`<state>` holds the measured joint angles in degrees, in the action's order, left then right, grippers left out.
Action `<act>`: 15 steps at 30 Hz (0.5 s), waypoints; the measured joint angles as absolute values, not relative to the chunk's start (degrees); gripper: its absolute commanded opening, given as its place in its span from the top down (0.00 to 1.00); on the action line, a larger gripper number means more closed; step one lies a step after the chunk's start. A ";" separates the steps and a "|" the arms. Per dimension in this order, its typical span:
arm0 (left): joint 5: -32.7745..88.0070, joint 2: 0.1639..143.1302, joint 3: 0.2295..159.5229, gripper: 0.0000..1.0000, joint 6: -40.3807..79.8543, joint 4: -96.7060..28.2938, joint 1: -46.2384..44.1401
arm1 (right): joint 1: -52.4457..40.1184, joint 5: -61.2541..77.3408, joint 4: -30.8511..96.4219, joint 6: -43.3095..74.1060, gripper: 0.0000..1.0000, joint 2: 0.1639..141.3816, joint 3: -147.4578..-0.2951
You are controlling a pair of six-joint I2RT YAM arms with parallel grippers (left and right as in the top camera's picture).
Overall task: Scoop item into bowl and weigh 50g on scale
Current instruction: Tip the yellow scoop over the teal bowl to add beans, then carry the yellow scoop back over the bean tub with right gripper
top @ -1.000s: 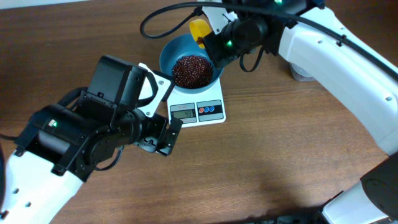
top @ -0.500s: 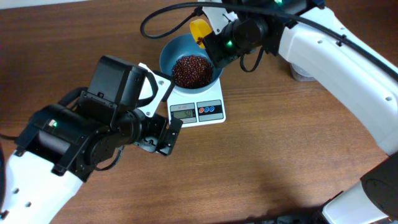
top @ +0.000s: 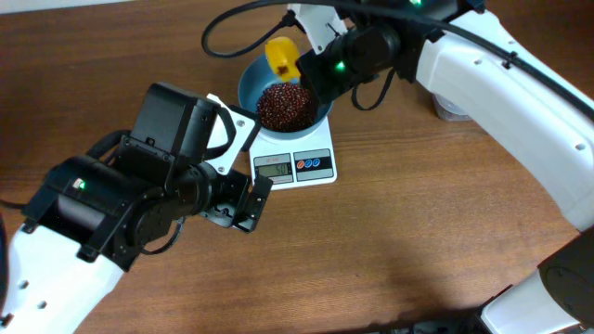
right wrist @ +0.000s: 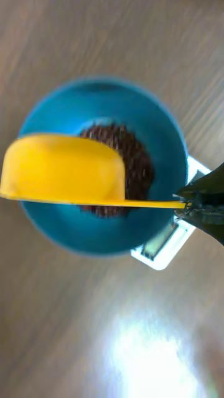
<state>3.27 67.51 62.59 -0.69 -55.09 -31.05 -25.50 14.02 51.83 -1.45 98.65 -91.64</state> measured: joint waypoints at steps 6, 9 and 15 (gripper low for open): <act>3.27 67.51 62.59 0.01 -0.69 -55.09 -31.05 | -17.85 27.59 51.90 0.23 0.96 98.65 -91.64; 3.27 67.51 62.59 0.01 -0.69 -55.09 -31.05 | -10.81 36.21 52.29 0.54 0.96 98.65 -91.64; 3.25 67.51 62.59 0.01 -0.69 -55.09 -31.05 | 0.89 51.55 55.05 0.69 0.96 98.65 -91.70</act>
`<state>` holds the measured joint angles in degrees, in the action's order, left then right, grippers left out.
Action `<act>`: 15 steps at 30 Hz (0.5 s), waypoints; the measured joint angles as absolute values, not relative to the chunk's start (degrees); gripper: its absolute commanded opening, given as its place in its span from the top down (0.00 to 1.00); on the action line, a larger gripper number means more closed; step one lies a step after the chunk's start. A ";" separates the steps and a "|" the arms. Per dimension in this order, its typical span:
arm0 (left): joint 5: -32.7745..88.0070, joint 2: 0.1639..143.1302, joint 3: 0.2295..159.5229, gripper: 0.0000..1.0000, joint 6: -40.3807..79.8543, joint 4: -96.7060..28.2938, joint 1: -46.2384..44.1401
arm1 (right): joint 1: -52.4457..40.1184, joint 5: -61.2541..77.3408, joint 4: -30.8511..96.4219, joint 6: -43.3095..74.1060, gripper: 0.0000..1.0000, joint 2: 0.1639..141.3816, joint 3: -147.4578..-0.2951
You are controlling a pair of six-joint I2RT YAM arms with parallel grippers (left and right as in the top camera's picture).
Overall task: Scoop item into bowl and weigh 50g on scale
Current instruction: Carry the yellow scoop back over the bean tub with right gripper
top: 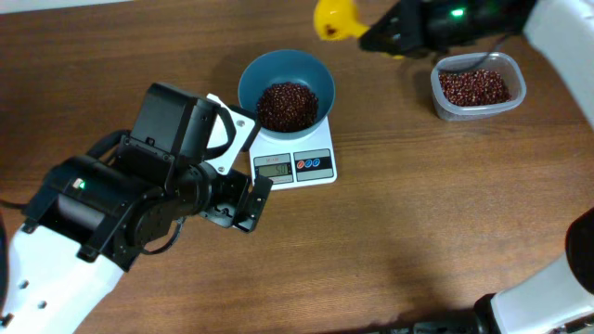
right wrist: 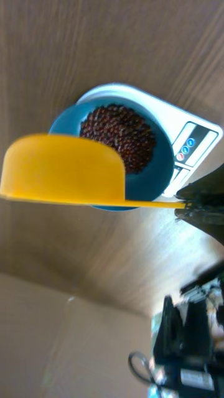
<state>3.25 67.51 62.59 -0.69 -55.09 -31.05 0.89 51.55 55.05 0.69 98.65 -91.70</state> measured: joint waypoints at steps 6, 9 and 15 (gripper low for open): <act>3.25 67.51 62.59 0.01 -0.69 -55.09 -31.05 | 16.01 54.85 66.37 -9.17 0.96 98.67 -91.83; 3.27 67.51 62.59 0.01 -0.69 -55.09 -31.05 | 22.44 47.00 69.56 -14.81 0.96 98.65 -91.85; 3.27 67.51 62.59 0.01 -0.69 -55.09 -31.05 | 23.86 25.52 69.63 -17.91 0.96 98.65 -91.85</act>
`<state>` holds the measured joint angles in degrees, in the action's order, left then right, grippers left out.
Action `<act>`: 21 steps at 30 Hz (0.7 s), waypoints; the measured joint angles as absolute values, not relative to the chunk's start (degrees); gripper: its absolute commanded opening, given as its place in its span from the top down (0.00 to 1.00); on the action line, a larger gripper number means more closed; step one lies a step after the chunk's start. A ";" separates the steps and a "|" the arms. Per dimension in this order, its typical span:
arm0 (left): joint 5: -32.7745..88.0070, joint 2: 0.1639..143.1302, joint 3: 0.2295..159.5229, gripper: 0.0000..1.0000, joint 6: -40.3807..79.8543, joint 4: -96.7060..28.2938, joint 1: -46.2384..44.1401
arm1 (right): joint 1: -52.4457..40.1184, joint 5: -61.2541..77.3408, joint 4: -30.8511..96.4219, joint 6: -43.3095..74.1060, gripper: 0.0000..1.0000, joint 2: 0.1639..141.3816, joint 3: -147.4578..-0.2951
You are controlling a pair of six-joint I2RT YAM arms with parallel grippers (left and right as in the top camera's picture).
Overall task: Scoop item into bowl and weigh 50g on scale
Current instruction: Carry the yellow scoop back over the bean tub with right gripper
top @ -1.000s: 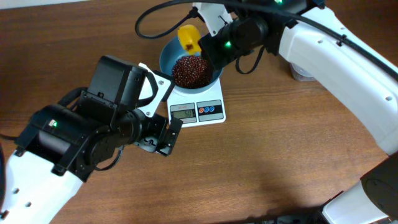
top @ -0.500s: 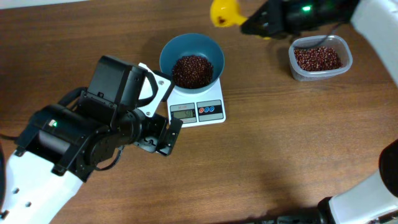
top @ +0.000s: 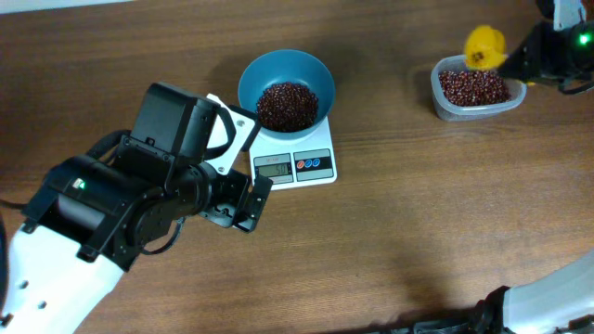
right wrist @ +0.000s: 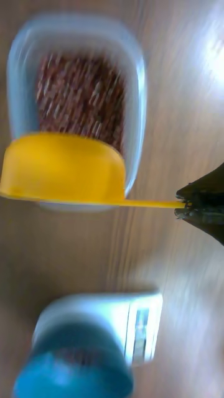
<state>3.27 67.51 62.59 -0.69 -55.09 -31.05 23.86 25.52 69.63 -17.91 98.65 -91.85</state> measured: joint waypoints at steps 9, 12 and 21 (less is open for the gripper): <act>3.27 67.51 62.59 0.01 -0.69 -55.09 -31.05 | 14.63 -5.78 68.10 -15.29 0.96 98.65 -91.85; 3.27 67.51 62.59 0.01 -0.69 -55.09 -31.05 | 12.21 -10.72 67.55 -14.31 0.96 98.65 -91.85; 3.27 67.51 62.59 0.01 -0.69 -55.09 -31.05 | 10.17 -16.45 67.29 -3.01 0.96 98.61 -93.62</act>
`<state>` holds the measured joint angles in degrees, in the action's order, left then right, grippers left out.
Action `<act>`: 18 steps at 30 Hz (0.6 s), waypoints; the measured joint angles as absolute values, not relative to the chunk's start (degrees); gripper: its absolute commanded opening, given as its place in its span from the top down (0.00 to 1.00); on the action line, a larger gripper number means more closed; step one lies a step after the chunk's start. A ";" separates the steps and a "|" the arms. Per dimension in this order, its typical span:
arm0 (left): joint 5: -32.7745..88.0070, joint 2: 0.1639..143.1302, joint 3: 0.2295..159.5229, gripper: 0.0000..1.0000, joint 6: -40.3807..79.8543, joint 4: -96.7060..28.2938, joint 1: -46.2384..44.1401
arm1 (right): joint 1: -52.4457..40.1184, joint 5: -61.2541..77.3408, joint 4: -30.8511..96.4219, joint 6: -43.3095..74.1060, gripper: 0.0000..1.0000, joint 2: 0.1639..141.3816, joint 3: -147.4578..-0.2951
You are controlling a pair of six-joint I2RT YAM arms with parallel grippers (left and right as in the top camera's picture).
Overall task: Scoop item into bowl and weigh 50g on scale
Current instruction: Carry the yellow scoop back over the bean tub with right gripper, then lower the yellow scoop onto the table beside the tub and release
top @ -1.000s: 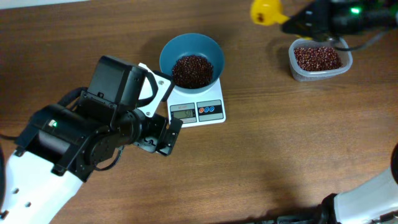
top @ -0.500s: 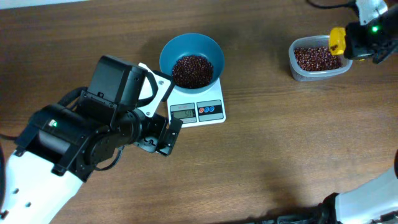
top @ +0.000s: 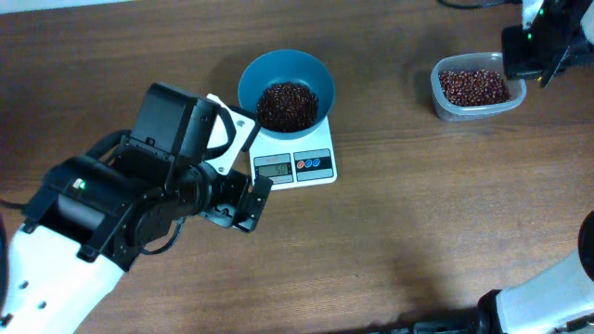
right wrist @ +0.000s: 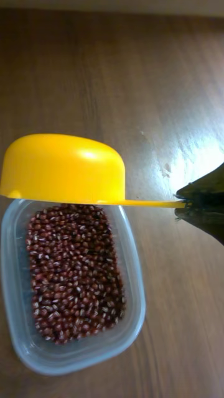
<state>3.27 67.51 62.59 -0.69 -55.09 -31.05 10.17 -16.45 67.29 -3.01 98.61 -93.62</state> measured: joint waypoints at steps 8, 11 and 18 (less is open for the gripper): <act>3.27 67.51 62.59 0.01 -0.69 -55.11 -31.05 | 14.70 -3.14 77.56 8.71 0.96 87.66 -104.49; 3.27 67.51 62.59 0.01 -0.69 -55.09 -31.05 | 21.08 1.69 83.50 11.16 0.96 80.93 -104.79; 3.27 67.51 62.59 0.01 -0.69 -55.09 -31.05 | 24.95 14.06 85.45 12.88 0.96 72.60 -99.00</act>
<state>3.27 67.51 62.59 -0.69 -55.09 -31.05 24.95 14.06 85.45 12.88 72.60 -99.00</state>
